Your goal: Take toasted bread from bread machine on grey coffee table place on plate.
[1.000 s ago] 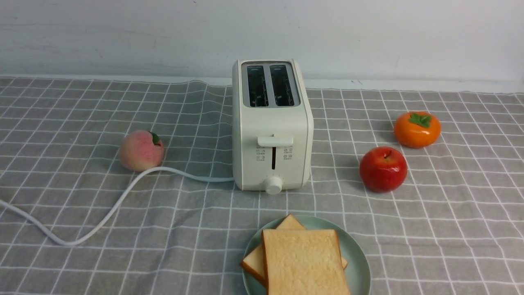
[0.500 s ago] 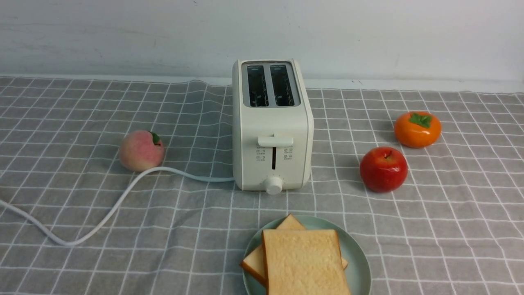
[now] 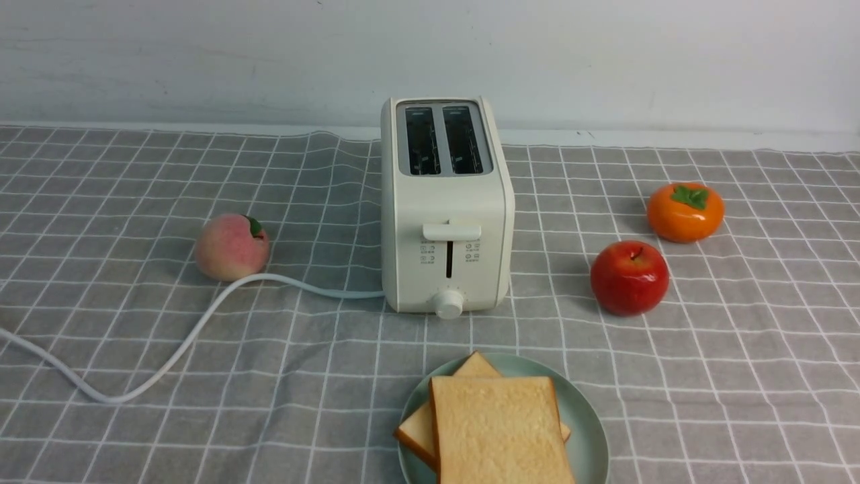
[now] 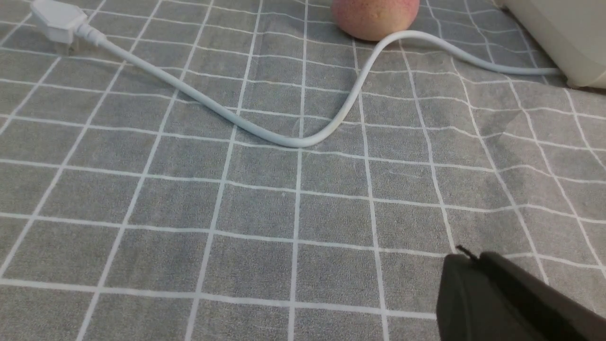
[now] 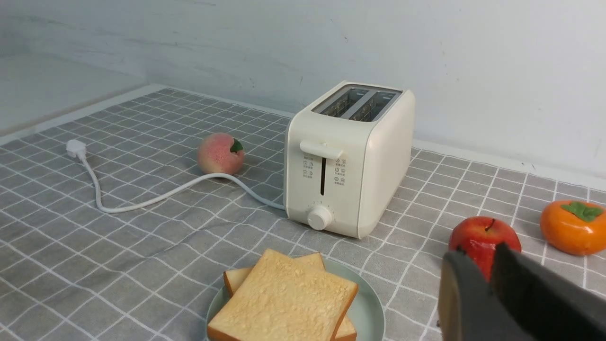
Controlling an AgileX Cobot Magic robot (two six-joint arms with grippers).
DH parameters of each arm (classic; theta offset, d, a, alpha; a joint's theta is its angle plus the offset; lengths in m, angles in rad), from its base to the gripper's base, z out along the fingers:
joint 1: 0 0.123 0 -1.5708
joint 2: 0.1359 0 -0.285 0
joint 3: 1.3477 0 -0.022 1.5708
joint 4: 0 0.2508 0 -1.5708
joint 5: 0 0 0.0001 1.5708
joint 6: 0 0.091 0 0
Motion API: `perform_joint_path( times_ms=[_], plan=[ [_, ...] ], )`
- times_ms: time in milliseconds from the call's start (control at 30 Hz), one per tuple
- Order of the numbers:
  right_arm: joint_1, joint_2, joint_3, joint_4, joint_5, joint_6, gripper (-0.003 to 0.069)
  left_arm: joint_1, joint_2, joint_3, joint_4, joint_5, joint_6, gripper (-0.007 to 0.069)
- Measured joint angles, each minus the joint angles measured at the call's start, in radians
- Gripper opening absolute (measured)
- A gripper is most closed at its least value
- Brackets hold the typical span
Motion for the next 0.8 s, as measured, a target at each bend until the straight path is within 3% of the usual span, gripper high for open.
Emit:
perform_joint_path(
  times_ms=[467, 667, 800],
  plan=[
    [0.000, 0.000, 0.000, -0.006, 0.000, 0.000, 0.0120, 0.000, 0.000, 0.000, 0.000, 0.000, 0.000, -0.0003],
    [-0.006, 0.000, 0.000, -0.148, -0.001, -0.010, 0.0131, 0.000, 0.000, 0.000, 0.000, 0.000, 0.000, -0.0001],
    [-0.037, 0.000, 0.011, -0.293, -0.004, 0.115, 0.0134, 0.000, 0.000, 0.000, 0.000, 0.000, 0.000, 0.0001]
  ],
)
